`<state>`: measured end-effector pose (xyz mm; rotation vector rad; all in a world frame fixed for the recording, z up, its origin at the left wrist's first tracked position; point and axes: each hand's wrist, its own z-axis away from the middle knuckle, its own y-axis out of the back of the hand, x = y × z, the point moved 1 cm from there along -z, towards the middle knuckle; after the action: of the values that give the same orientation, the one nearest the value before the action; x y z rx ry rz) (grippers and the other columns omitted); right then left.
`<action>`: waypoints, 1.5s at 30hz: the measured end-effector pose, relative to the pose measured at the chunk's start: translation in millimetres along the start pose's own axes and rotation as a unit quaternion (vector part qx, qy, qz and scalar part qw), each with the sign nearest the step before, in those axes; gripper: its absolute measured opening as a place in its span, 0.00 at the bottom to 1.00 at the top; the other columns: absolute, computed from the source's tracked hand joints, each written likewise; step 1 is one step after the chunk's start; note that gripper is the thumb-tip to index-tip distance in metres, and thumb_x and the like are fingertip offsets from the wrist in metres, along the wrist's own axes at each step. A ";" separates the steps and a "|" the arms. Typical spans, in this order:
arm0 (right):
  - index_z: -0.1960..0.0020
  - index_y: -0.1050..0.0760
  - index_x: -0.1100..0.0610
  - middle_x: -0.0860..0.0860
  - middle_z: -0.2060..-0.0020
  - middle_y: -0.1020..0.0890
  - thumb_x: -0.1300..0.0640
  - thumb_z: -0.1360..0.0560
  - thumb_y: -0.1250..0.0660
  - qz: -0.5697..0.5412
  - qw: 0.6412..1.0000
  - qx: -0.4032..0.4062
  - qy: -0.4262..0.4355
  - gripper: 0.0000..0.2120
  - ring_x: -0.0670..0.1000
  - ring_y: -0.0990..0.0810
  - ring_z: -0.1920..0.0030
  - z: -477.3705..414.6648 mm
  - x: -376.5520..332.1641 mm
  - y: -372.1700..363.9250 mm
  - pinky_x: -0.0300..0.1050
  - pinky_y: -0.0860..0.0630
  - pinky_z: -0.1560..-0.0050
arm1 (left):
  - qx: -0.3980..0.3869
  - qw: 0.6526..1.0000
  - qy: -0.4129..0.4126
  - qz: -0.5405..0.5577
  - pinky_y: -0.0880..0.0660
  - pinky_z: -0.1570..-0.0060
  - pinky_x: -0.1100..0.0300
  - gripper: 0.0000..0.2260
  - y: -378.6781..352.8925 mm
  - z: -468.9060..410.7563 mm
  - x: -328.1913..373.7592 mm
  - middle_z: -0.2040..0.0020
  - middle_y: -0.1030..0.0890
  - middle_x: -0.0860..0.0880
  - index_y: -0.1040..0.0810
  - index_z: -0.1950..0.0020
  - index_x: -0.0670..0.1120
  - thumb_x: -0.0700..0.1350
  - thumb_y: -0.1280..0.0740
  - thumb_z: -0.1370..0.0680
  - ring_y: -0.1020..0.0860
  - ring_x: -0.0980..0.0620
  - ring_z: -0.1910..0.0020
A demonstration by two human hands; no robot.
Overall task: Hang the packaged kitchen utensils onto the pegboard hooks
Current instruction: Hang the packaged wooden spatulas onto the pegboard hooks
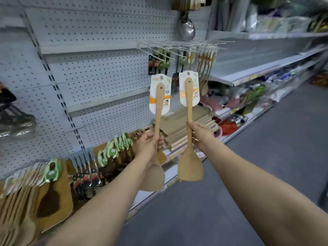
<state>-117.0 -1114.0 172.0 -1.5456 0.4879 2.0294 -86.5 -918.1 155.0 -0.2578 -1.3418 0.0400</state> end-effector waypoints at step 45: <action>0.56 0.15 0.54 0.54 0.58 0.15 0.55 0.22 0.30 0.035 0.978 -0.203 0.036 0.06 0.55 0.19 0.57 -777.2 -217.6 280.4 0.50 0.19 0.54 | 0.210 0.971 -0.105 0.048 0.23 0.47 0.55 0.05 -655.1 -460.5 -41.4 0.54 0.14 0.43 0.21 0.47 0.38 0.37 0.31 0.22 0.16 0.46 0.51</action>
<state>349.4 -1829.7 155.2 -1.8663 0.1580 2.2333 270.6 -1635.9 157.8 0.0439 -1.4931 0.4391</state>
